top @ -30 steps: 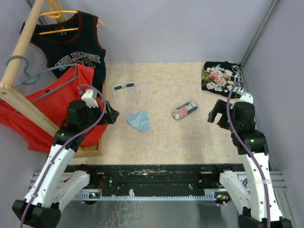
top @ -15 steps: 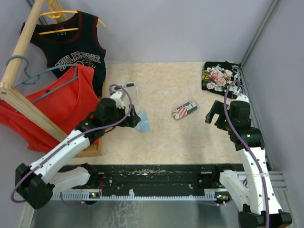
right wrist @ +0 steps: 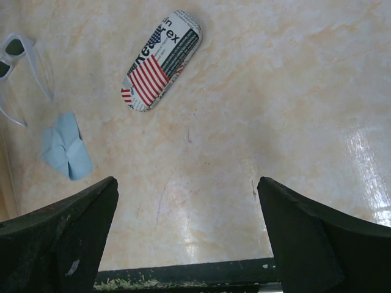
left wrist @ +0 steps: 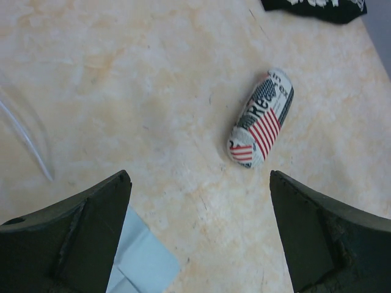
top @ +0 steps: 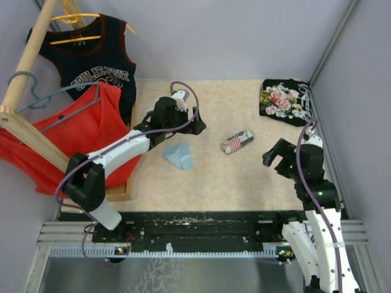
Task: Organize the sunglasses
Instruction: Pick up the sunglasses case at the center of the board.
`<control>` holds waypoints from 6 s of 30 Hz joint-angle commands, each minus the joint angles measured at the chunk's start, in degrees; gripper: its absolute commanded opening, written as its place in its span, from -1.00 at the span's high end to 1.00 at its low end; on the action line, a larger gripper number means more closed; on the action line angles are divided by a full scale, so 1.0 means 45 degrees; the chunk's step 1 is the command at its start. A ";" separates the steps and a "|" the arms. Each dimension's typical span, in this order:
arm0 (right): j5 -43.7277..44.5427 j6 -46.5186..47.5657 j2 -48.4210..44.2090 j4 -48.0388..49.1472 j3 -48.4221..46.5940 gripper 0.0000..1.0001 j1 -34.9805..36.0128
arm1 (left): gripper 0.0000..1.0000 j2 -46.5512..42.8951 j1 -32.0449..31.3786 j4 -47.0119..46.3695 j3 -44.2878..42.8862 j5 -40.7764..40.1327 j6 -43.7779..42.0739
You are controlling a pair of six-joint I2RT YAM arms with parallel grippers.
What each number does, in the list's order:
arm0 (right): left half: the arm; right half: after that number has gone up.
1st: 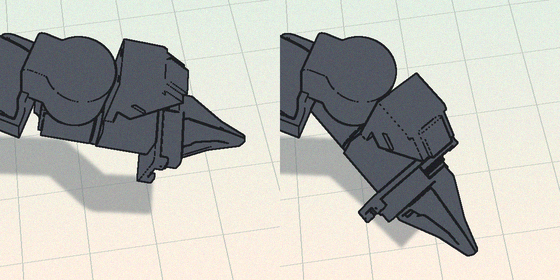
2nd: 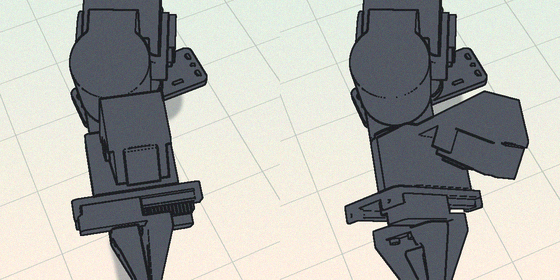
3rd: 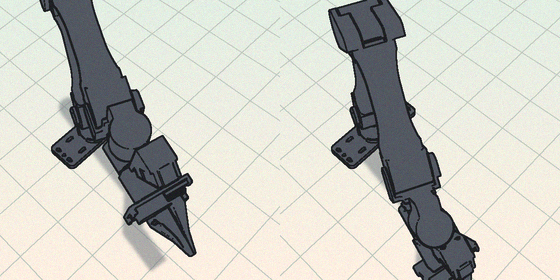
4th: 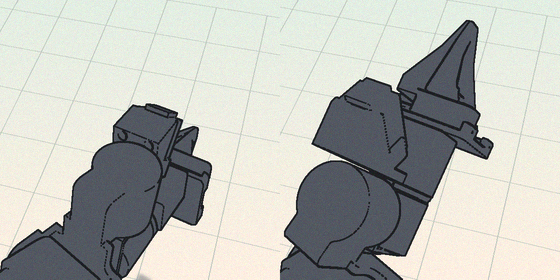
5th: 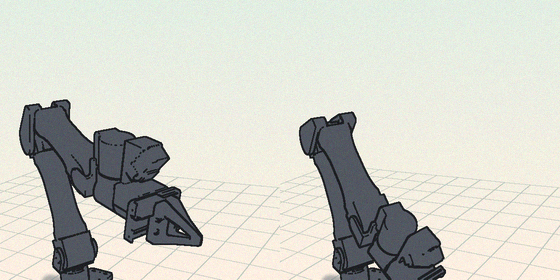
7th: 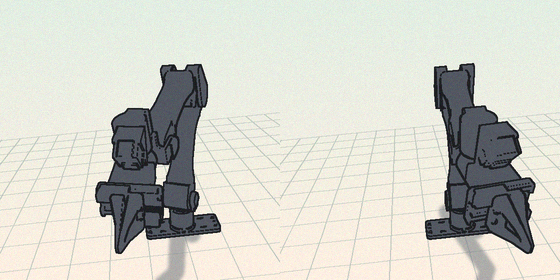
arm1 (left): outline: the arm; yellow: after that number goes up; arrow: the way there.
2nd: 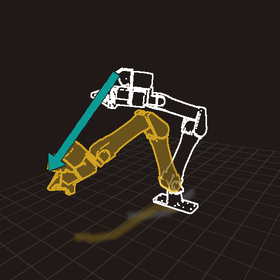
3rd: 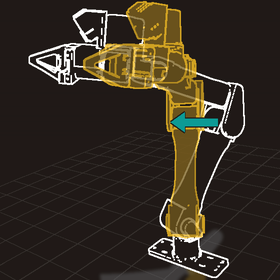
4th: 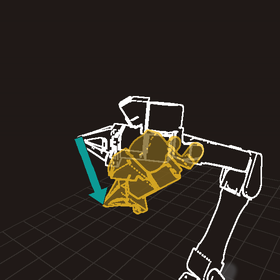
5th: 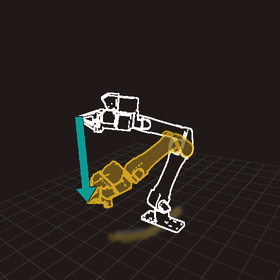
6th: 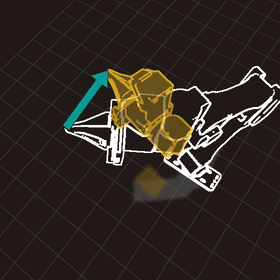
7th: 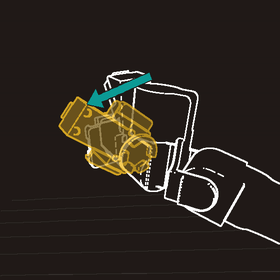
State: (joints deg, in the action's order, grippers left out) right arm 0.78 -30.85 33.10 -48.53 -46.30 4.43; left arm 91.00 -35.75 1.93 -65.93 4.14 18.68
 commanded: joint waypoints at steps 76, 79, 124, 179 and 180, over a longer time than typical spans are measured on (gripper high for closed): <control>-0.1178 -0.0533 -0.1538 0.1206 0.1227 -0.83 -0.0093 | -0.43 1.0441 -0.2955 0.2798 -1.0309 0.1514 -0.8042; -0.1175 -0.0538 -0.1560 0.1230 0.1208 -0.83 -0.0090 | -0.31 1.0377 -0.2955 0.2810 -1.0344 0.1556 -0.7991; -0.9298 -0.4423 -0.0615 1.4774 0.1465 -0.79 0.0242 | 1.00 -0.5644 -0.0328 -0.5399 0.1604 0.6698 0.2178; -0.7448 -0.4964 0.6445 2.4696 -0.0521 -0.57 0.7401 | 1.00 -0.6546 -0.0337 -0.8735 0.1820 0.8541 0.4385; -0.7442 -0.5013 0.6461 2.4777 -0.0485 -0.53 0.7416 | 1.00 -0.6550 -0.0337 -0.8748 0.1819 0.8514 0.4375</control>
State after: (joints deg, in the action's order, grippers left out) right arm -30.85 -51.62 61.78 57.36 -45.78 36.82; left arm 61.63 -37.23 -33.41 -56.16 42.09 37.58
